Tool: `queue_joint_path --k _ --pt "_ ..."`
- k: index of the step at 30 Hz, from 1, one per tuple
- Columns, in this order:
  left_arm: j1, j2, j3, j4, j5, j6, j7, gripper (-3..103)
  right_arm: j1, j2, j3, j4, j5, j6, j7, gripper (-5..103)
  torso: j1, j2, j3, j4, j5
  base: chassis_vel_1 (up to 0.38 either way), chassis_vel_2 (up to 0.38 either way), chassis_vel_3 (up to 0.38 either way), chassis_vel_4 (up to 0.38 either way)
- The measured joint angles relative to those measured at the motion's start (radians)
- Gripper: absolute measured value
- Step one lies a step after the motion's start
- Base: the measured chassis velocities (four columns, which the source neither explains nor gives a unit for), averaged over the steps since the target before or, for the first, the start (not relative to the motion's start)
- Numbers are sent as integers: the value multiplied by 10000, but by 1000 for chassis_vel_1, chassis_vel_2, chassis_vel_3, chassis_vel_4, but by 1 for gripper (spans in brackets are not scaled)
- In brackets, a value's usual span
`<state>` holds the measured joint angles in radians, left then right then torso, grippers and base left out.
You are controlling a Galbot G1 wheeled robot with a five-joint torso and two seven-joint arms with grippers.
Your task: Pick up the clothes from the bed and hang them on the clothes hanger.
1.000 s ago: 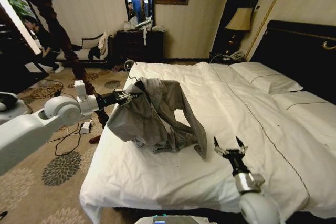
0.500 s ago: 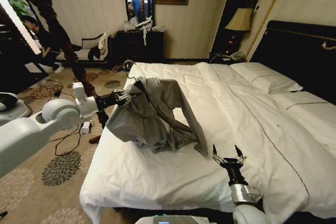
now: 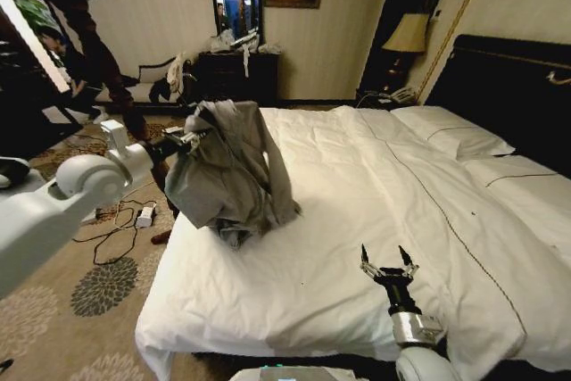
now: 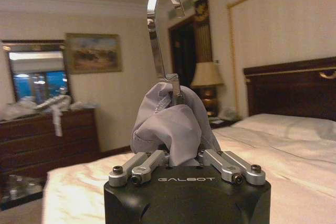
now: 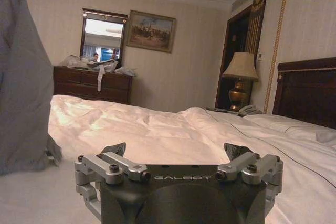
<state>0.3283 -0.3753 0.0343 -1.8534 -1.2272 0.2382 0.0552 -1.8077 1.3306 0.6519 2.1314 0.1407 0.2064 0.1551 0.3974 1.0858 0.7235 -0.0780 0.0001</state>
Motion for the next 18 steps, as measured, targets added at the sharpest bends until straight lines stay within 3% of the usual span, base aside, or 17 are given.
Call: queue_joint_path --k 13,18 --pt "-1113 -528 31 954 -176 664 -1114 16 5 -11 -1 7 10 -14 1 100 0 0 -1 3 0 0 0 0 0" --pt "-2360 -1513 888 2080 -232 818 -1434 16 6 -13 -2 8 14 -17 2 100 -1 0 0 6 -3 0 0 0 0"
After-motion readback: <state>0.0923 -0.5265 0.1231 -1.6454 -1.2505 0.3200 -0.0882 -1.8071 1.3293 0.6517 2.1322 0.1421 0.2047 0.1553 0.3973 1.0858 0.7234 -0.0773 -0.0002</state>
